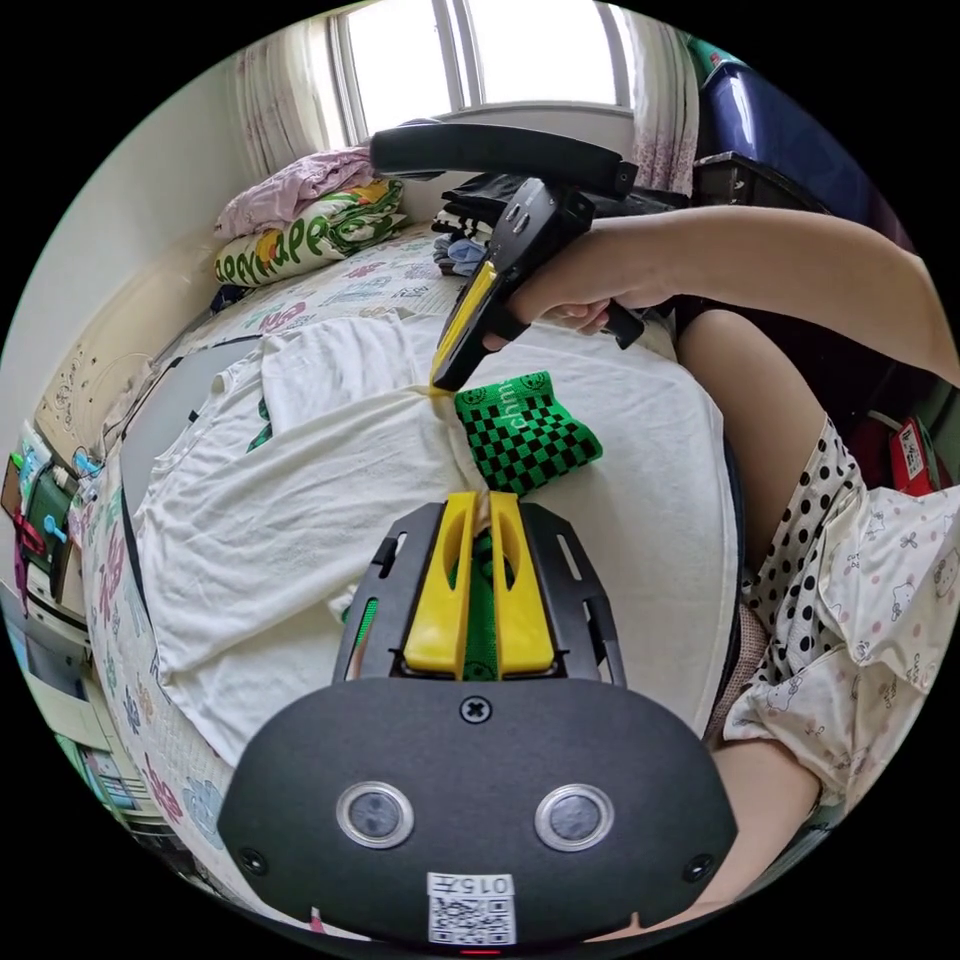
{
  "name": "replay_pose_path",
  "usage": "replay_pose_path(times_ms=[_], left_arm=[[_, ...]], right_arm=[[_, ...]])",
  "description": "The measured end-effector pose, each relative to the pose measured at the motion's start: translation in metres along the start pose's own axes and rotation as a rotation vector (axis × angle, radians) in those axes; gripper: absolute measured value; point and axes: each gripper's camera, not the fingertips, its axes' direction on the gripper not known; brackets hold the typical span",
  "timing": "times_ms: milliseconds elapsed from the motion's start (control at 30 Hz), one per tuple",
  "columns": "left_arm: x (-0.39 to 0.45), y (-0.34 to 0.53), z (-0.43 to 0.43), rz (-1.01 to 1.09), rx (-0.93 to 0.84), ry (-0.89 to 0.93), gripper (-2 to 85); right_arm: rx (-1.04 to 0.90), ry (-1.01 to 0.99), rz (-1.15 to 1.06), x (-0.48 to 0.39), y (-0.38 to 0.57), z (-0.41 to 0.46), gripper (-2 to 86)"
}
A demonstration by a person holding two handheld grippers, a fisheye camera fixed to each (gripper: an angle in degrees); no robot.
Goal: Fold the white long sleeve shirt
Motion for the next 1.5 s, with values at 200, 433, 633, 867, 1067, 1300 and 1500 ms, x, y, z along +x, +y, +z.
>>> replay_pose_path(times_ms=[200, 433, 633, 867, 1067, 1300, 1500], left_arm=[[-0.017, 0.01, 0.002, -0.007, 0.0, 0.011, 0.7], [-0.056, 0.026, 0.012, -0.064, -0.001, 0.116, 0.9], [-0.08, 0.043, 0.022, -0.089, 0.001, 0.172, 1.0], [-0.094, 0.066, 0.033, -0.093, -0.001, 0.169, 1.4], [-0.101, 0.088, 0.039, -0.087, 0.014, 0.17, 1.5], [-0.109, 0.114, 0.052, -0.098, 0.007, 0.183, 1.5], [-0.107, 0.139, 0.058, -0.09, 0.009, 0.164, 1.6]], right_arm=[[-0.017, 0.019, -0.024, -0.011, -0.092, -0.045, -0.3], [0.115, -0.213, 0.145, 0.046, -0.144, -0.122, -0.6], [0.364, -0.416, 0.34, 0.088, -0.118, -0.238, -0.8], [0.787, -0.529, 0.503, 0.099, -0.075, -0.445, -0.5], [1.224, -0.83, 0.386, 0.072, -0.004, -0.661, -0.5], [1.682, -0.764, 0.203, 0.016, 0.102, -0.821, -0.5], [1.807, -0.722, 0.221, 0.002, 0.135, -0.829, -0.5]])
